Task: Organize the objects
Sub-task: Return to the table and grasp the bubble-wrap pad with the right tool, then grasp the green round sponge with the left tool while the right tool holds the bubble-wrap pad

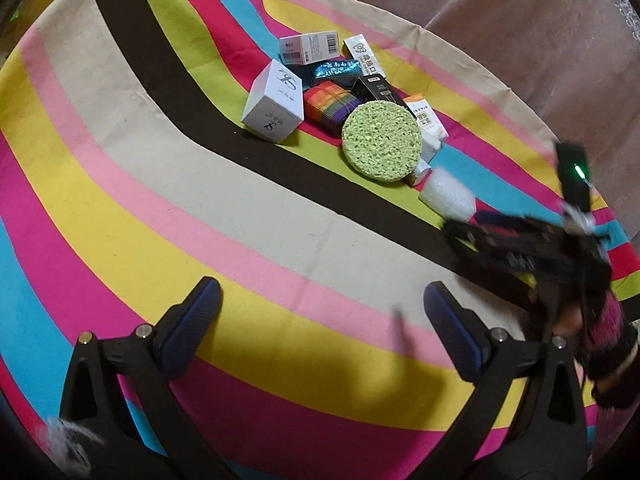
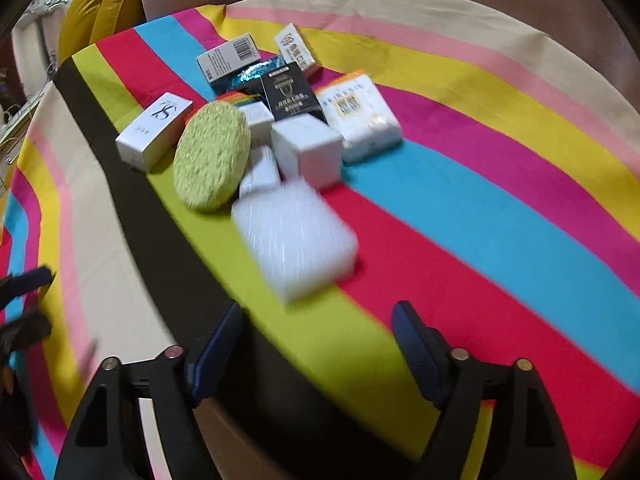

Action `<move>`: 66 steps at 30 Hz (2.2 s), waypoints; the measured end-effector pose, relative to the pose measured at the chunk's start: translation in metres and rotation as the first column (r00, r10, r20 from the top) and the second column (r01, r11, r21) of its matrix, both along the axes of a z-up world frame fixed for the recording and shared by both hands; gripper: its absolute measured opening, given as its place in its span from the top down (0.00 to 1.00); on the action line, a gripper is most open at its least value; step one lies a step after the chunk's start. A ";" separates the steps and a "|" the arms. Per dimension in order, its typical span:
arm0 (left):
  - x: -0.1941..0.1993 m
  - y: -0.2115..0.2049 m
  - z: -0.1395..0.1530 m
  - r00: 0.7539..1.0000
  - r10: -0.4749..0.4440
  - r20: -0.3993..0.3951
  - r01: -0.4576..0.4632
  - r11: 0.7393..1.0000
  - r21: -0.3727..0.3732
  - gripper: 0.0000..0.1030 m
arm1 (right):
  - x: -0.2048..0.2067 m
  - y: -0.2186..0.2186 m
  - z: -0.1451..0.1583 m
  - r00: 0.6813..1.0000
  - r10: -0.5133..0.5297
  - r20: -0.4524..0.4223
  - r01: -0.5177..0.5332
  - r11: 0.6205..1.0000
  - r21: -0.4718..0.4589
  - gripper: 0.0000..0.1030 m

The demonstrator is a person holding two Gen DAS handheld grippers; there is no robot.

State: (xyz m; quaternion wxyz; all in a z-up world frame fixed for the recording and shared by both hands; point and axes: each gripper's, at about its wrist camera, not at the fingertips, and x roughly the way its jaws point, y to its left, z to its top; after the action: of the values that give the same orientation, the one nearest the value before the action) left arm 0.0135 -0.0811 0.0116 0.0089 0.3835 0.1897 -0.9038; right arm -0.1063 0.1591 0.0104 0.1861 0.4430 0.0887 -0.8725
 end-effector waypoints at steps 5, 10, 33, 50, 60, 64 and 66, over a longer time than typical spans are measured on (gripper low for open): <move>-0.001 0.001 0.001 1.000 0.000 0.002 0.000 1.000 -0.001 0.01 | -0.031 -0.011 0.001 0.999 0.037 -0.016 -0.038 0.999 -0.009 0.22; -0.002 0.002 0.000 1.000 0.000 0.009 0.000 1.000 -0.010 0.01 | -0.005 -0.005 0.005 0.997 0.075 -0.016 -0.075 0.997 -0.023 0.55; -0.123 0.019 0.005 0.987 0.133 0.090 -0.152 0.954 0.257 0.00 | 0.061 0.044 -0.003 0.994 -0.101 -0.039 0.101 0.995 -0.015 0.54; -0.098 0.046 0.020 0.969 -0.076 0.234 0.080 0.997 -0.006 0.20 | 0.062 0.040 0.004 0.994 -0.102 -0.035 0.101 0.995 -0.023 0.54; -0.066 0.048 0.011 0.947 -0.152 0.284 0.219 0.951 -0.220 0.12 | 0.061 0.039 0.007 0.994 -0.101 -0.035 0.101 0.995 -0.022 0.54; -0.055 0.058 0.007 0.968 -0.131 0.216 0.191 0.938 -0.289 0.11 | 0.061 0.039 0.007 0.994 -0.101 -0.035 0.100 0.995 -0.022 0.54; -0.050 0.057 0.007 0.977 -0.118 0.179 0.167 0.943 -0.287 0.13 | 0.061 0.039 0.007 0.994 -0.101 -0.034 0.100 0.995 -0.022 0.54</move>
State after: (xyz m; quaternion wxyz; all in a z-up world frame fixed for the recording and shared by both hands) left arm -0.0362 -0.0239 0.0186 0.0168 0.4615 0.0207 -0.8867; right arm -0.0454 0.1985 0.0176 0.1450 0.4294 0.0606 -0.8894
